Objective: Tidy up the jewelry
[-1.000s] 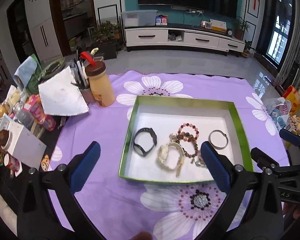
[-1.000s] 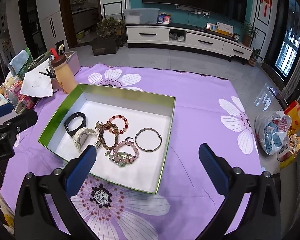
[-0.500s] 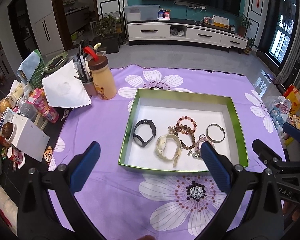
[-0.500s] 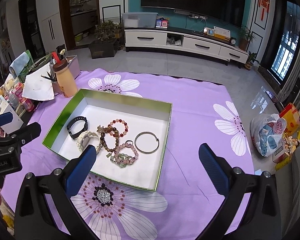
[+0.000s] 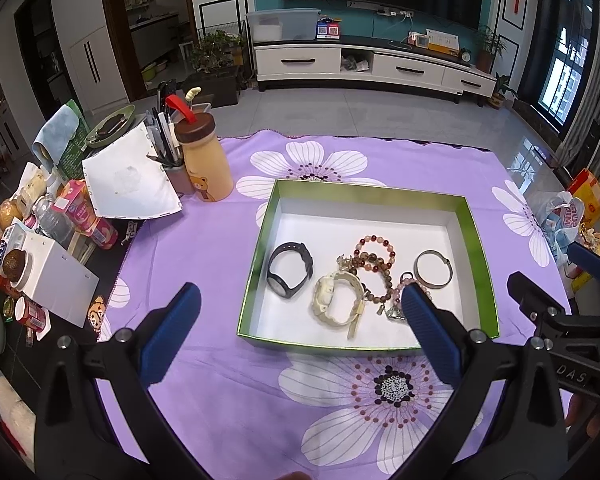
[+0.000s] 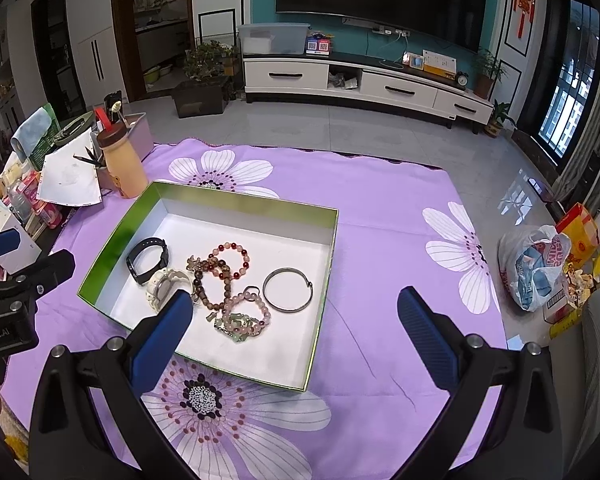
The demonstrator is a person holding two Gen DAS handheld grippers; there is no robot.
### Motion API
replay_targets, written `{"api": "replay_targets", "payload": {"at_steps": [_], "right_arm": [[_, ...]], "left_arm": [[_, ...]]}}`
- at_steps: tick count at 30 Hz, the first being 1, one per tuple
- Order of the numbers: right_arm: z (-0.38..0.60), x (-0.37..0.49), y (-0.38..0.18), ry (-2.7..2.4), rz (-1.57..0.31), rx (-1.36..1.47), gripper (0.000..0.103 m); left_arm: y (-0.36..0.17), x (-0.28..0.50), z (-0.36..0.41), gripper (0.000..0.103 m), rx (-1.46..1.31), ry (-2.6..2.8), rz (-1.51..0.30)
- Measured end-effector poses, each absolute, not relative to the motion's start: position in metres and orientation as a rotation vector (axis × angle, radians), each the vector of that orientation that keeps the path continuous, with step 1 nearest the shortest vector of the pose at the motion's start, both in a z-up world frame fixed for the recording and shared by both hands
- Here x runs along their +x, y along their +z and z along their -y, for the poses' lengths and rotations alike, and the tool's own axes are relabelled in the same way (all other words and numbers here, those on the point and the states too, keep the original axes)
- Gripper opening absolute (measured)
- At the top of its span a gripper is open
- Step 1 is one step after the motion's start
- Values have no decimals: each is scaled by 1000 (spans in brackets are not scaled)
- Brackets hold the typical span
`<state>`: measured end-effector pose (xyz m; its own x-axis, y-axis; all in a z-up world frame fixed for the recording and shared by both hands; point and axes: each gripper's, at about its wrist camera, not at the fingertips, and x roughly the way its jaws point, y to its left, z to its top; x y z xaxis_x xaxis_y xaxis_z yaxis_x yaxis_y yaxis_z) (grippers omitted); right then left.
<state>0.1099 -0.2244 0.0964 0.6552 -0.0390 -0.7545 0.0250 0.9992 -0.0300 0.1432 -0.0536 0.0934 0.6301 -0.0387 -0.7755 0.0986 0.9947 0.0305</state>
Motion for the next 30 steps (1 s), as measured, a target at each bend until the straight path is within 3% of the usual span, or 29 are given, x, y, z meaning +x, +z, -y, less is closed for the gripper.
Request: {"api": "replay_targets", "payload": {"at_steps": [30], "right_arm": [[225,121,87,-44,-863,-14,102]], "left_arm": [[75,160,54,101,76,-56,-915]]}}
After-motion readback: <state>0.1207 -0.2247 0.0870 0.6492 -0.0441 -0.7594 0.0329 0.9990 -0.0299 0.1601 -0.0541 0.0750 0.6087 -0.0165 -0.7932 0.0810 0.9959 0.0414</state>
